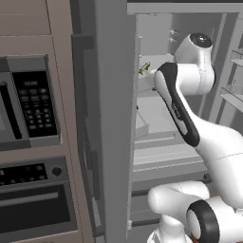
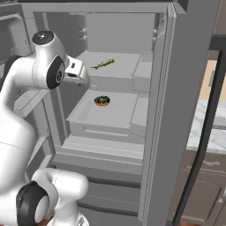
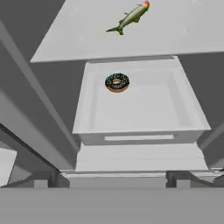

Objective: Take the fish from the fridge and place it on the digital scale on the counter by the fridge. Wait a few seconds for a reading, then move it to the plate on the dining counter.

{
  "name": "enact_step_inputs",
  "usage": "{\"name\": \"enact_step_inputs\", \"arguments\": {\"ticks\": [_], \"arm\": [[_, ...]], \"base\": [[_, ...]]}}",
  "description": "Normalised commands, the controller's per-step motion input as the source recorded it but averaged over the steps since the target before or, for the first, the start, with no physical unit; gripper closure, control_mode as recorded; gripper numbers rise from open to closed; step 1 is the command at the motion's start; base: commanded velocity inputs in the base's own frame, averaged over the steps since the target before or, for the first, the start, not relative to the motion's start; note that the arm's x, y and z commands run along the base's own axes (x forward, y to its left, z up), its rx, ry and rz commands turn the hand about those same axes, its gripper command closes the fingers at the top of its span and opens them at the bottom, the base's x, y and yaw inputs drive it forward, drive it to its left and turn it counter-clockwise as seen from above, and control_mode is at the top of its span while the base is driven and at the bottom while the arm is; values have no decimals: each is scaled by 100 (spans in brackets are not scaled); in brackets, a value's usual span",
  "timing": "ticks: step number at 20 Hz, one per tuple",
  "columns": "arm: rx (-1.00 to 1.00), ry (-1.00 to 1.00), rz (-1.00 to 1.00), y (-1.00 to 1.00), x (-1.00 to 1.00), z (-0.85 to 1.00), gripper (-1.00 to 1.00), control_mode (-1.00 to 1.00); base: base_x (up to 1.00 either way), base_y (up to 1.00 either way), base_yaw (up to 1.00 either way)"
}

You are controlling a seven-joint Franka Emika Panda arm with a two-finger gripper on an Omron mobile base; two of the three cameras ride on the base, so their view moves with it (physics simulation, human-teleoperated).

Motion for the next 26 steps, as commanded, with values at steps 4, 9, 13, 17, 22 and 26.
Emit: {"name": "enact_step_inputs", "arguments": {"ticks": [4, 9, 13, 17, 22, 26], "arm": [[9, -29, -5, -22, 13, 38, -100, -100], [13, -21, -4, -48, 17, 29, -100, -100], [5, -7, 0, -44, 40, 3, -100, -100], [-1, 4, 0, -7, 77, 0, -100, -100], [-12, 23, 0, 21, 67, 0, -100, -100], [-1, 9, 0, 0, 55, -4, -100, -100]], "base": [[0, 0, 0], [0, 0, 0], [0, 0, 0], [0, 0, 0], [0, 0, 0], [0, 0, 0]]}}
